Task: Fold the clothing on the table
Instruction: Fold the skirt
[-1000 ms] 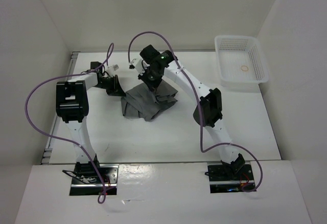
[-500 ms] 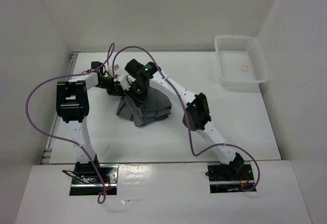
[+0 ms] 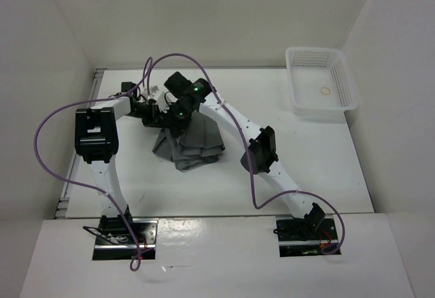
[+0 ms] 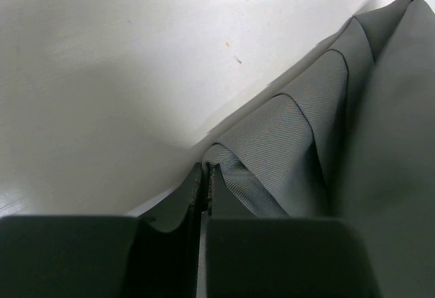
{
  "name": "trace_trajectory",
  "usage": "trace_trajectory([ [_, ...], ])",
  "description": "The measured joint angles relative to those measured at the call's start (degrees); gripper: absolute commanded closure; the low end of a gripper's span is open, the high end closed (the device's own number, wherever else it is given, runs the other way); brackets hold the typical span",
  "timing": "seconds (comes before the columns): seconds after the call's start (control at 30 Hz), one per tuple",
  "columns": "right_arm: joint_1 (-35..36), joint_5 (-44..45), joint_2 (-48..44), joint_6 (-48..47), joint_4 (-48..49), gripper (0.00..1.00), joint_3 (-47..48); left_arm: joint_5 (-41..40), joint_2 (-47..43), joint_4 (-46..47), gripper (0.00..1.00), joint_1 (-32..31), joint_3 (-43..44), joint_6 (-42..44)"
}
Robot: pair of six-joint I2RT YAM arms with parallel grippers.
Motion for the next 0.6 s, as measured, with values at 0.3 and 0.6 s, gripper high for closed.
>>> trace_trajectory([
  [0.3, 0.11, -10.95, 0.02, -2.45, -0.42, 0.41, 4.17, 0.0, 0.0, 0.02, 1.0, 0.0, 0.0, 0.0],
  [0.6, -0.15, -13.73, -4.24, -5.33, -1.64, 0.39, 2.01, -0.46, -0.55, -0.37, 0.73, 0.35, 0.0, 0.44],
])
